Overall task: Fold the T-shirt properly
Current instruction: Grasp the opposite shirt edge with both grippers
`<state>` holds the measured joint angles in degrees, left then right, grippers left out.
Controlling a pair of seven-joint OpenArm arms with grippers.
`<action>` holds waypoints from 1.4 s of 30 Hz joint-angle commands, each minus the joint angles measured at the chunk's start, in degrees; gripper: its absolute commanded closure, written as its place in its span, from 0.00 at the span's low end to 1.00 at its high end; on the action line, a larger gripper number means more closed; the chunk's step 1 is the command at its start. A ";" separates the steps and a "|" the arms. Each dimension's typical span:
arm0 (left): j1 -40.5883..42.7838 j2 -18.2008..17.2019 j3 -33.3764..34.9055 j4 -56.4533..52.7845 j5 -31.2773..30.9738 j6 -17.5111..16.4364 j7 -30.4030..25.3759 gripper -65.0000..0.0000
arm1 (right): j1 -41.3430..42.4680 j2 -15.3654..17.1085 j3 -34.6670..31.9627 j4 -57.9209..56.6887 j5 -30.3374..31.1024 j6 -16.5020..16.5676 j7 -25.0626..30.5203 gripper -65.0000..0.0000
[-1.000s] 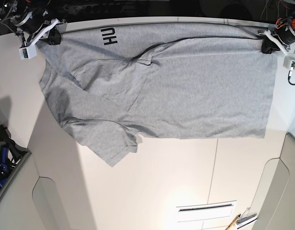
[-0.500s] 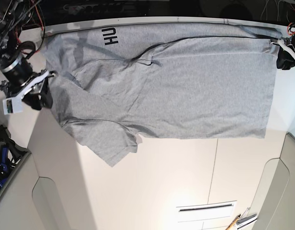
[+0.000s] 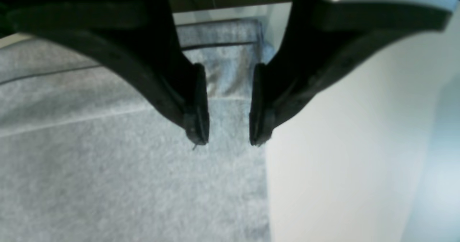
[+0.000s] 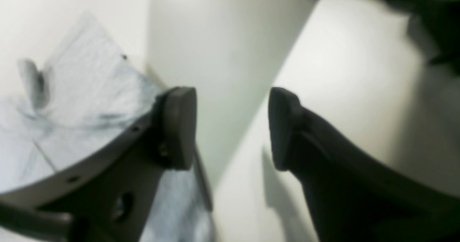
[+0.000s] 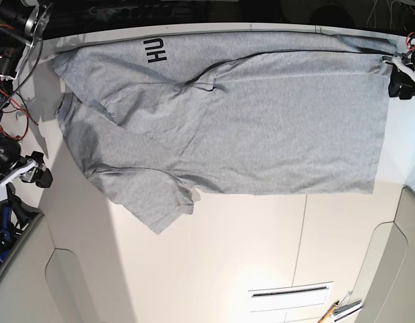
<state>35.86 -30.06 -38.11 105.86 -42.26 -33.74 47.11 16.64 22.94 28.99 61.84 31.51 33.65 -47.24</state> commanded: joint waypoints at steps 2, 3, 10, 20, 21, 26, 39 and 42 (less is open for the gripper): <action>0.15 -0.90 -0.59 0.85 -1.33 0.00 -1.03 0.65 | 3.37 1.01 -2.75 -4.28 1.53 0.31 1.14 0.51; 0.15 -0.90 -0.59 0.85 -1.70 0.02 -1.03 0.65 | 4.07 0.94 -4.83 -6.27 1.57 0.31 1.16 0.51; 0.15 -0.87 -0.59 0.85 -1.66 0.02 -1.03 0.65 | 4.74 -0.28 -20.72 -9.55 -1.99 0.17 1.16 0.51; -3.76 -0.87 -0.59 0.00 -0.79 0.04 -4.22 0.65 | 4.76 -0.09 -23.39 -9.51 -5.18 -0.02 0.96 1.00; -5.60 -0.85 -0.59 -0.76 0.00 0.07 -6.08 0.65 | 4.74 -0.11 -23.39 -9.51 -5.27 0.00 0.96 1.00; -18.47 -0.94 -0.59 -9.01 0.28 0.07 -8.72 0.65 | 4.72 -0.13 -23.39 -9.51 -5.16 0.00 0.96 1.00; -47.69 -5.25 16.28 -51.87 1.40 0.13 -13.97 0.39 | 4.59 -0.26 -23.39 -9.51 -5.14 0.00 0.98 1.00; -52.87 -4.83 19.61 -59.19 1.40 0.26 -14.16 0.39 | 4.46 -0.26 -23.39 -9.51 -5.14 -0.02 0.96 1.00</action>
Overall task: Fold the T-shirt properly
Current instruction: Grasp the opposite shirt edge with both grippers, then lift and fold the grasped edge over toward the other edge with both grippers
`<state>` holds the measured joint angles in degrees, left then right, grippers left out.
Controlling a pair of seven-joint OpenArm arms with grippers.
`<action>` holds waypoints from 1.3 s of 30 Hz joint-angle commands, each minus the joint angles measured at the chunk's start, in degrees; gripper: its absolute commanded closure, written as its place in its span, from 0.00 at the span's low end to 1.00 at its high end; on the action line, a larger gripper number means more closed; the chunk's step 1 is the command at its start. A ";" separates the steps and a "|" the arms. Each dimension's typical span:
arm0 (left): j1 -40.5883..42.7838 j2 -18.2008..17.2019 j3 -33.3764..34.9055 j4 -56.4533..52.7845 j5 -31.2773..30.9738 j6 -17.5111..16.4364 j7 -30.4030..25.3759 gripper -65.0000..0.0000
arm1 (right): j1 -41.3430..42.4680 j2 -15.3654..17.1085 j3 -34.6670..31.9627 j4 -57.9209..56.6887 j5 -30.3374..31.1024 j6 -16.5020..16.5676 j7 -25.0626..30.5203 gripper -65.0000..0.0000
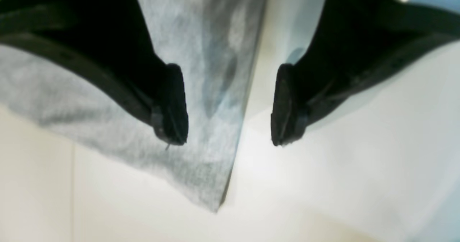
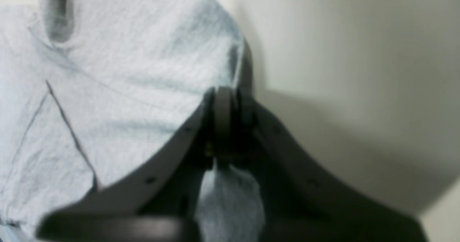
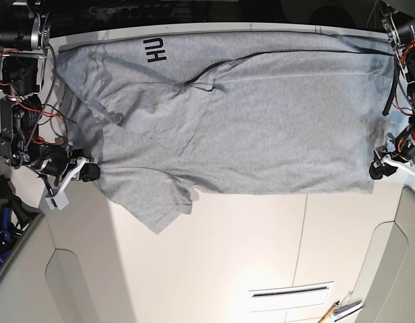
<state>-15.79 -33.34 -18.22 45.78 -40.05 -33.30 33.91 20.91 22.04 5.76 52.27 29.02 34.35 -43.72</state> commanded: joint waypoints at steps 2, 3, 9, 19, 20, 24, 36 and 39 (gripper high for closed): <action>-4.11 -1.55 1.18 -2.82 -0.83 -0.13 -1.33 0.39 | 0.17 0.61 -0.15 0.07 -2.67 -0.70 -2.56 1.00; -5.29 -1.57 1.70 -4.11 -0.81 -0.15 -1.57 0.39 | 0.17 0.63 -0.15 0.07 -2.67 -0.72 -2.56 1.00; -8.76 -1.42 3.39 -5.75 -0.74 -0.15 -1.55 0.39 | 0.20 0.61 -0.15 0.07 -2.67 -0.70 -2.56 1.00; -8.96 1.46 7.21 -5.75 4.37 0.72 -2.91 0.39 | 0.17 0.61 -0.15 0.07 -2.47 -0.72 -2.56 1.00; -8.96 1.64 7.28 -5.75 4.37 1.25 -3.17 0.39 | 0.17 0.61 -0.15 0.07 -2.49 -0.72 -2.56 1.00; -8.96 1.68 7.28 -5.73 5.22 1.36 -4.94 0.67 | 0.17 0.63 -0.15 0.07 -2.49 -0.72 -2.56 1.00; -8.63 0.02 3.56 -4.44 0.55 -3.52 -3.74 1.00 | -1.53 0.63 3.26 9.73 0.24 -0.74 -2.75 1.00; -8.44 0.00 -2.54 -2.89 -4.85 -6.70 2.73 1.00 | -4.81 0.44 6.88 17.73 0.57 -0.74 -4.17 1.00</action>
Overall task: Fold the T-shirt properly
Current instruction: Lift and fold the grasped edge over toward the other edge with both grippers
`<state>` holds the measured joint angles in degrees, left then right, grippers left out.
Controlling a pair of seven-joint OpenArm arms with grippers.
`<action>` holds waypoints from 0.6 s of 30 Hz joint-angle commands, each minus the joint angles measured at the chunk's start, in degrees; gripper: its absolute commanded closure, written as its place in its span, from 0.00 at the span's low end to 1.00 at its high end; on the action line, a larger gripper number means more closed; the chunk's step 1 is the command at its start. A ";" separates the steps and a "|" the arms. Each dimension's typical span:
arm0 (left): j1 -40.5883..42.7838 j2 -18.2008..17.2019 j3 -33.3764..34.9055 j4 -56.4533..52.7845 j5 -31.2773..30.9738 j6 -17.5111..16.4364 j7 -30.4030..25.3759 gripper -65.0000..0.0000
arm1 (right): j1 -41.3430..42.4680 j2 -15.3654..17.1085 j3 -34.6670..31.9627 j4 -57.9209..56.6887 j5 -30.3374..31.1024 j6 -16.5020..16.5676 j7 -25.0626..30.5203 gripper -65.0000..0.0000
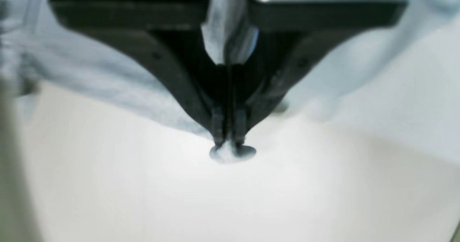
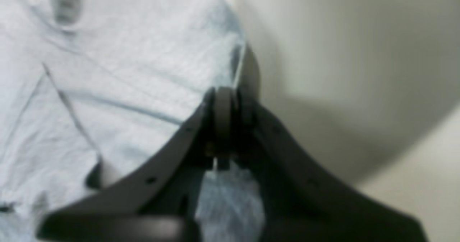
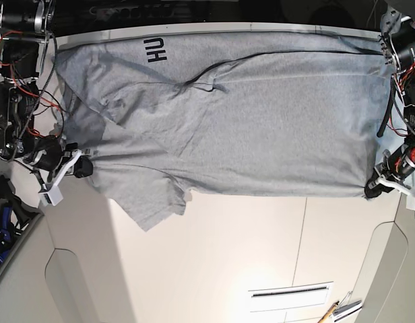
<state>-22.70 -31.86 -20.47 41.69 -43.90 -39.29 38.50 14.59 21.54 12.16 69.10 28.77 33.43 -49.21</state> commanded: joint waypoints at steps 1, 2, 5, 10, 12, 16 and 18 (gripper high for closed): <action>-1.22 -1.55 -2.51 1.92 -3.41 -0.71 0.70 1.00 | 0.17 0.74 1.62 3.65 0.83 0.17 0.74 1.00; -0.85 -1.62 -4.68 2.89 -5.99 -0.71 3.34 1.00 | -1.31 0.48 2.93 6.38 0.83 0.17 0.20 1.00; 1.73 -2.16 -9.53 6.51 -14.73 -0.71 11.26 1.00 | -6.01 0.20 6.01 13.88 1.33 0.17 -0.37 1.00; 8.83 -3.74 -11.82 13.16 -22.82 -0.71 17.29 1.00 | -12.28 0.20 9.11 22.77 2.36 0.17 -1.90 1.00; 11.67 -4.20 -11.89 15.41 -24.26 -0.71 19.32 1.00 | -14.21 0.17 9.44 25.00 2.80 -0.02 -4.07 1.00; 16.72 -4.33 -11.91 18.69 -27.30 -0.71 23.34 1.00 | -17.64 0.17 9.49 26.80 3.56 -0.20 -6.56 1.00; 19.06 -4.33 -11.91 20.09 -27.50 -0.71 23.50 1.00 | -18.88 0.20 9.49 26.80 3.56 -0.20 -7.19 1.00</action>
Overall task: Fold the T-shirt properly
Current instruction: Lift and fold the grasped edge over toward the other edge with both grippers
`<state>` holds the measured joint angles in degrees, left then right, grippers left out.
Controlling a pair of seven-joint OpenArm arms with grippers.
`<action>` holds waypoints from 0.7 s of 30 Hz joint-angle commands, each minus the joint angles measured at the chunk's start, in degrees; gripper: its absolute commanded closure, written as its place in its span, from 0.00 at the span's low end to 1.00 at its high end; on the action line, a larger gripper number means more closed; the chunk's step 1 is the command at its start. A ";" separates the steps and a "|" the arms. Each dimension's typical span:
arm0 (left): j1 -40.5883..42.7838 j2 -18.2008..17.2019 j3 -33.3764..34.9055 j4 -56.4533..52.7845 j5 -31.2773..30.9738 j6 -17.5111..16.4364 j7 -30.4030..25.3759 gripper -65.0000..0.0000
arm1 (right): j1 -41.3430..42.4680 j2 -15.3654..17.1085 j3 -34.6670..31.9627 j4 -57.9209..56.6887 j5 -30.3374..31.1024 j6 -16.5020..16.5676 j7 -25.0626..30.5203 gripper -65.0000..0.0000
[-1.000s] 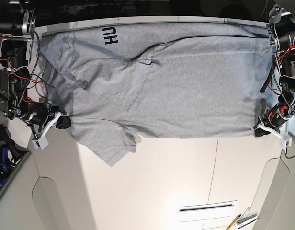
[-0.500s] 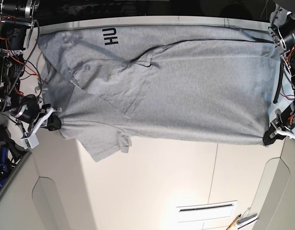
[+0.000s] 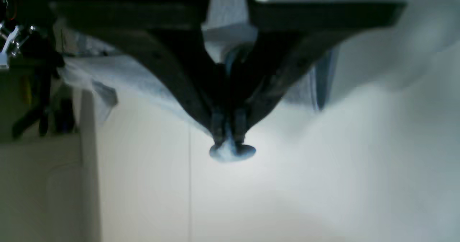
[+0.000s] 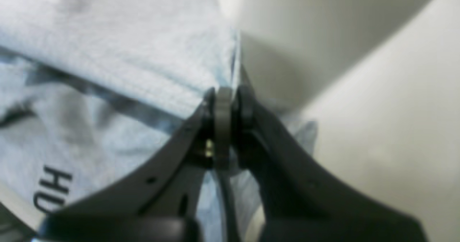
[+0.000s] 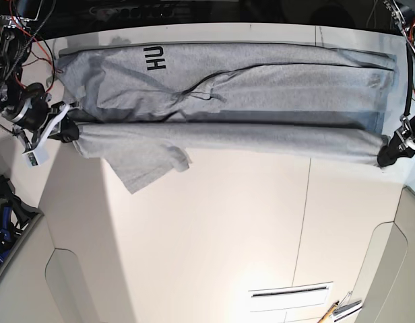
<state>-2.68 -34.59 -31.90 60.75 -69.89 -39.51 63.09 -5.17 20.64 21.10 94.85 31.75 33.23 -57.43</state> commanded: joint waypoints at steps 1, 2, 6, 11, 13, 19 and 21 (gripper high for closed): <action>0.11 -1.62 -0.48 1.60 -1.51 -0.49 -1.09 1.00 | 0.44 1.09 0.55 1.05 0.63 0.00 0.83 1.00; 0.98 -1.62 -0.48 2.16 -1.49 -0.49 -1.09 1.00 | -0.02 1.11 0.55 1.05 0.59 0.00 0.52 1.00; 4.24 -1.62 -0.50 4.90 -1.49 -0.49 0.66 1.00 | -1.66 1.11 1.29 1.05 0.37 -0.02 -0.46 1.00; 6.88 -1.60 -0.50 6.95 -1.46 -0.49 1.46 1.00 | -3.30 1.11 2.78 1.05 0.33 0.00 -0.81 1.00; 7.34 -1.60 -0.50 6.95 -1.44 -0.49 1.44 1.00 | -3.28 1.09 2.89 1.05 0.17 -0.02 -1.55 1.00; 7.30 -1.62 -0.50 6.97 -1.46 -0.49 1.46 0.81 | -3.26 1.09 2.89 1.05 0.24 -0.04 -1.57 0.83; 7.30 -1.64 -0.50 6.97 -1.46 -0.49 1.46 0.62 | -3.23 1.11 2.89 1.05 1.11 -0.04 -1.55 0.63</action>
<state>5.19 -34.63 -31.92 66.76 -70.00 -39.48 65.34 -8.91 20.69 23.46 94.91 31.83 33.21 -59.70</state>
